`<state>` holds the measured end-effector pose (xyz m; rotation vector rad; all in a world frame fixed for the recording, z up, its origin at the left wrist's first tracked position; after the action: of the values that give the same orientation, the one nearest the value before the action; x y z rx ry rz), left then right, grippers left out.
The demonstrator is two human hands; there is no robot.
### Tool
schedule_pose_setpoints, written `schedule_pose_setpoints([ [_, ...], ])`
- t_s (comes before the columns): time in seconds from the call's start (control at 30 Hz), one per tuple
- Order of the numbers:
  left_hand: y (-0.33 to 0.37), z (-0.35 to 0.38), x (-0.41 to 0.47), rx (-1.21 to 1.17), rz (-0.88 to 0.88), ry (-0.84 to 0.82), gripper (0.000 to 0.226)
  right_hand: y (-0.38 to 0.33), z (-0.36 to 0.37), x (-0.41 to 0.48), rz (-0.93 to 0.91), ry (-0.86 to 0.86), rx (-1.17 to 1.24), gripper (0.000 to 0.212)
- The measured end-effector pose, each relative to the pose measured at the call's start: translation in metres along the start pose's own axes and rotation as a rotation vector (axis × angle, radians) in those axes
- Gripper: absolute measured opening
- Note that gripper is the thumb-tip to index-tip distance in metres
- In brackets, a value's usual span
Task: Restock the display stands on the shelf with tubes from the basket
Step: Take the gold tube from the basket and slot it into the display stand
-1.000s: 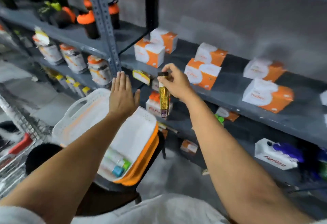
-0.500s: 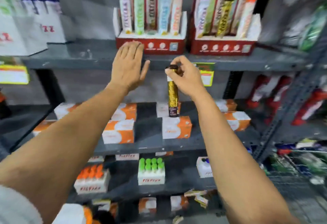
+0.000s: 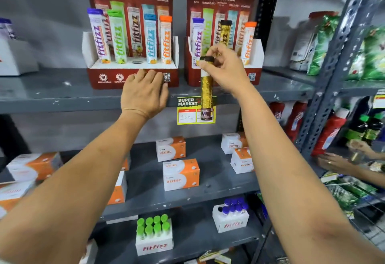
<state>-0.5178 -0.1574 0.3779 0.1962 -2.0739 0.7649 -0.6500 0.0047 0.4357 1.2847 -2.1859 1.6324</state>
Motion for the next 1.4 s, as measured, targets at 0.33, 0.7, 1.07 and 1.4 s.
schedule_pose_setpoints([
  [0.33,0.001,-0.001,-0.005,-0.044,-0.109,-0.068,0.039,-0.031,-0.017,0.019,-0.046,0.006,-0.014,0.020],
  [0.7,-0.057,-0.011,-0.047,0.040,-0.192,-0.196,0.053,-0.094,0.009,0.029,-0.009,-0.237,0.048,0.026],
  [1.07,-0.057,-0.008,-0.049,0.057,-0.262,-0.208,0.057,-0.130,0.020,0.060,-0.102,-0.407,-0.017,0.029],
  [1.4,-0.056,-0.005,-0.054,0.080,-0.266,-0.090,0.052,-0.144,0.048,0.096,-0.120,-0.377,-0.248,0.023],
])
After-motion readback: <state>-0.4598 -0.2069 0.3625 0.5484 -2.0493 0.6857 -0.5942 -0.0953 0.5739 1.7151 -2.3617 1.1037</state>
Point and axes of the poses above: each hand's wrist, its own x-axis towards the middle knuckle, its own z-axis out of the palm, y = z × x, the point moved 3 cm from there along x, towards the middle knuckle, and after that the axes turned 12 degrees about z, right-handed, at the moved point
